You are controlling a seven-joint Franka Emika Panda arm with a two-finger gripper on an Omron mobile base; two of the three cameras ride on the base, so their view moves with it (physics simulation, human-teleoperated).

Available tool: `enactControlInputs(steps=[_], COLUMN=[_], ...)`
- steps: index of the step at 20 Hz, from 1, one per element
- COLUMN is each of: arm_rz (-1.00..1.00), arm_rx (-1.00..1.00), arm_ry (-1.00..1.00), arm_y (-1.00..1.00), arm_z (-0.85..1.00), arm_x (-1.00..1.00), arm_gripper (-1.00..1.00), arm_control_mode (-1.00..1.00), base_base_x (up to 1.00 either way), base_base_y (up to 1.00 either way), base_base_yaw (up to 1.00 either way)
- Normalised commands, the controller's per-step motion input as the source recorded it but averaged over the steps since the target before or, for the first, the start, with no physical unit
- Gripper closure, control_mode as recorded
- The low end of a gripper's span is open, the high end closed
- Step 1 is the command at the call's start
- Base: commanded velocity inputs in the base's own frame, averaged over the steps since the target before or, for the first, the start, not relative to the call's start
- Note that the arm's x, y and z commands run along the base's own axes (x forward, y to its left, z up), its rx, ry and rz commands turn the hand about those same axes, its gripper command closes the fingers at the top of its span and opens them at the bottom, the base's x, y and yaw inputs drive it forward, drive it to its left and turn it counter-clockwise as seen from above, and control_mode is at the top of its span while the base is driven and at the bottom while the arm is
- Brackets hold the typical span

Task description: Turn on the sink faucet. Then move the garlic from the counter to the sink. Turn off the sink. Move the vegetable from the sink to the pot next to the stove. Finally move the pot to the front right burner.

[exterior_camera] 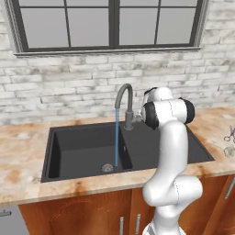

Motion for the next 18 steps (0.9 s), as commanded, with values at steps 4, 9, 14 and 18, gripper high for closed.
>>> enactControlInputs(steps=[4, 9, 14, 18], arm_rz=[-0.05, -0.03, -0.02, -0.03], arm_rx=[0.11, 0.06, 0.01, 0.0], arm_ry=[0.04, 0.0, -0.01, 0.0], arm_y=[-0.83, -0.32, -0.12, -0.22], arm_z=[-0.35, 0.0, 0.36, 0.44], arm_x=[0.0, -0.1, -0.24, -0.31], arm_gripper=[1.0, -1.0, -1.0, -1.0], arm_control_mode=[-1.0, -1.0, -1.0, -1.0], base_base_x=[0.0, 0.0, 0.0, 0.0], base_base_y=[0.0, 0.0, 0.0, 0.0], base_base_yaw=[0.0, 0.0, 0.0, 0.0])
